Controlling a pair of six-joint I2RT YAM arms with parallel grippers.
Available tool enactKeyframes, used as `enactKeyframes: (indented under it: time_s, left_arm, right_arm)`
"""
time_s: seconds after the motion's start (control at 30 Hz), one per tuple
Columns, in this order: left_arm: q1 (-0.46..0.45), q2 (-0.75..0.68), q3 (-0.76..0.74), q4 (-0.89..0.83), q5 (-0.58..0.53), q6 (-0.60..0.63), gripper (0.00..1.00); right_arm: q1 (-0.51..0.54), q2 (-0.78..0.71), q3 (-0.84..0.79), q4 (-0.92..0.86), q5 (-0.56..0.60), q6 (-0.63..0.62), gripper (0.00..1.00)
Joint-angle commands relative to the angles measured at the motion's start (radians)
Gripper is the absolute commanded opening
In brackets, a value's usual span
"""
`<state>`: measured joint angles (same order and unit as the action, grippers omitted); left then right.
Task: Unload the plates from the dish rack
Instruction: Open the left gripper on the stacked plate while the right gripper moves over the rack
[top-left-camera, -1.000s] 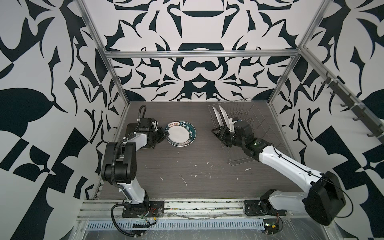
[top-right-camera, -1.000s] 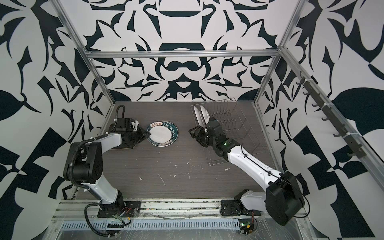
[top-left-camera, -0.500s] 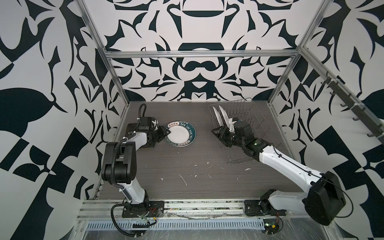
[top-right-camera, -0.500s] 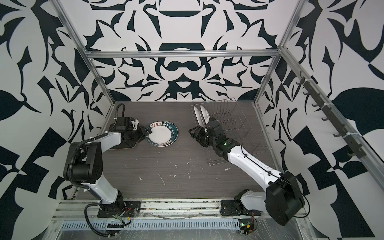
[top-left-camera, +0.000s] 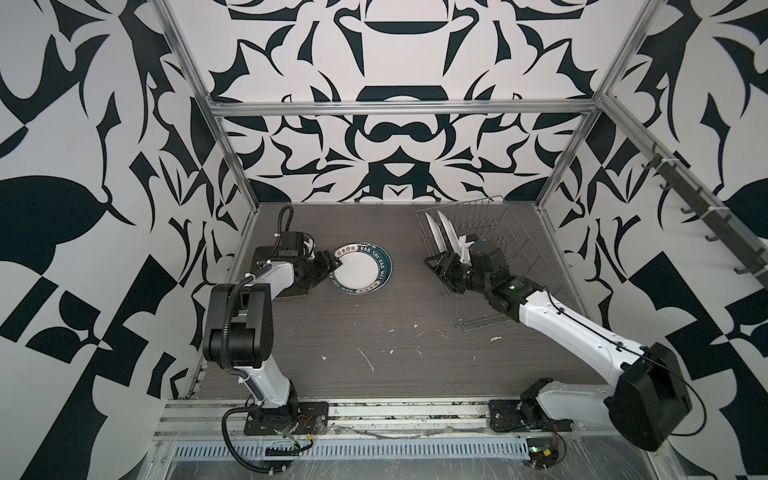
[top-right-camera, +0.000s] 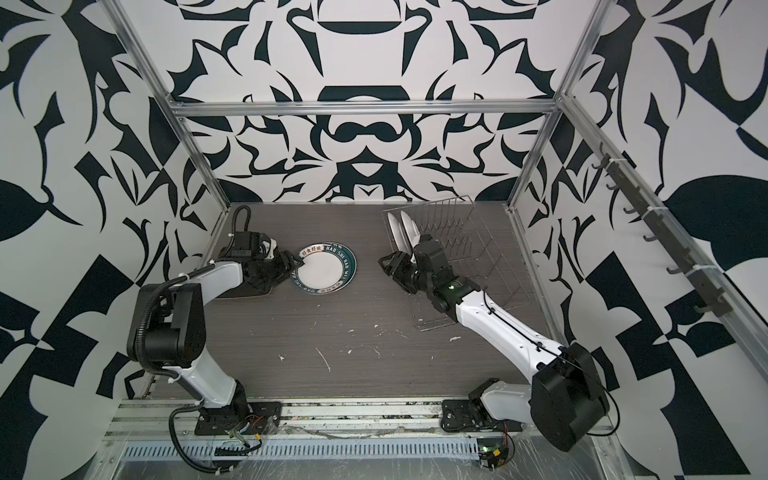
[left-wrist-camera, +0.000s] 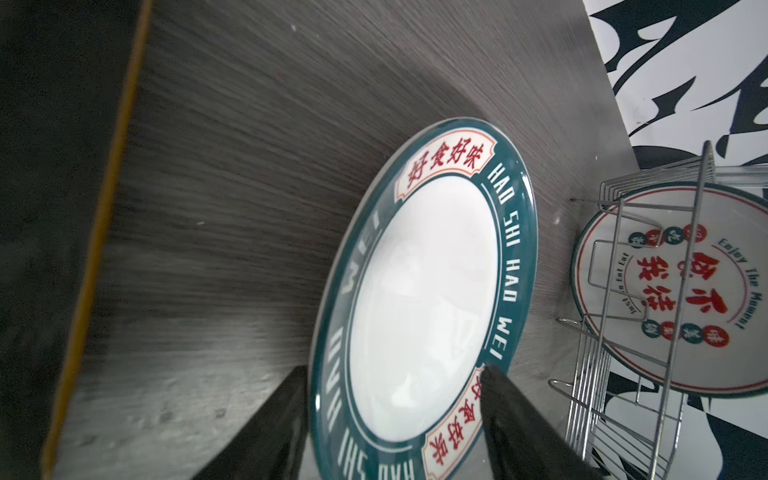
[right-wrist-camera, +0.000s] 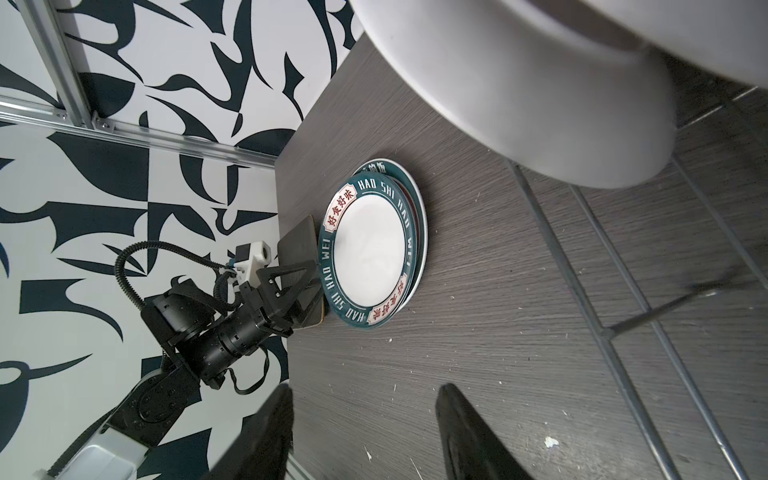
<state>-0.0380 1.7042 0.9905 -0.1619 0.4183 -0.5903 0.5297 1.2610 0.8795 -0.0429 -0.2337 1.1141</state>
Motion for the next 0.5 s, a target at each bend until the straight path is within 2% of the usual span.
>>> enactKeyframes:
  time_s: [0.0, 0.23, 0.47]
  left_arm:
    - [-0.009, -0.011, 0.04, -0.051, -0.044, 0.015, 0.74]
    - [-0.023, 0.002, 0.061, -0.07, -0.041, 0.02, 0.82]
    - [-0.039, 0.038, 0.085, -0.059, 0.002, 0.002, 0.84]
  right_arm:
    - [-0.005, -0.033, 0.009, 0.022, -0.015, -0.025, 0.59]
    - [-0.012, -0.036, 0.01, 0.022, -0.024, -0.025, 0.59]
    - [-0.018, -0.04, 0.006, 0.021, -0.029, -0.028, 0.59]
